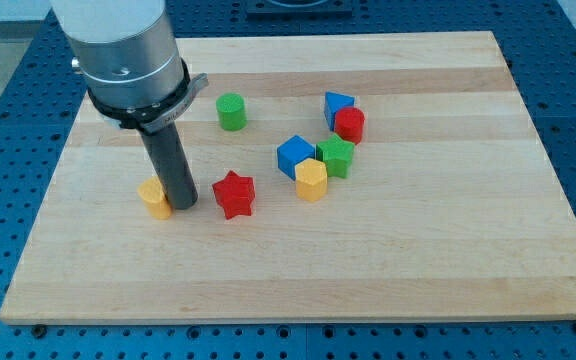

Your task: Push the yellow heart to the bottom left of the board

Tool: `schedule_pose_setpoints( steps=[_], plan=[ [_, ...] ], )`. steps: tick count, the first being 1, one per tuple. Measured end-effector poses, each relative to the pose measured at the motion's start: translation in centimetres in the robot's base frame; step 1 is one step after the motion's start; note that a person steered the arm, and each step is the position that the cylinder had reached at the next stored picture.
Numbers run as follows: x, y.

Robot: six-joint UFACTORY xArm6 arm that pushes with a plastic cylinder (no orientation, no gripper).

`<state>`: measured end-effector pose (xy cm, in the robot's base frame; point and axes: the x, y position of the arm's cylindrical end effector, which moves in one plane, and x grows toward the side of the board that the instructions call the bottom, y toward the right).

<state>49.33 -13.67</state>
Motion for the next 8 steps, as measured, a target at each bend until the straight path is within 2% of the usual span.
schedule_pose_setpoints(
  steps=[2, 3, 6, 8],
  plan=[
    [-0.9, 3.8],
    [-0.9, 3.1],
    [-1.7, -1.0],
    [0.9, -5.5]
  ],
)
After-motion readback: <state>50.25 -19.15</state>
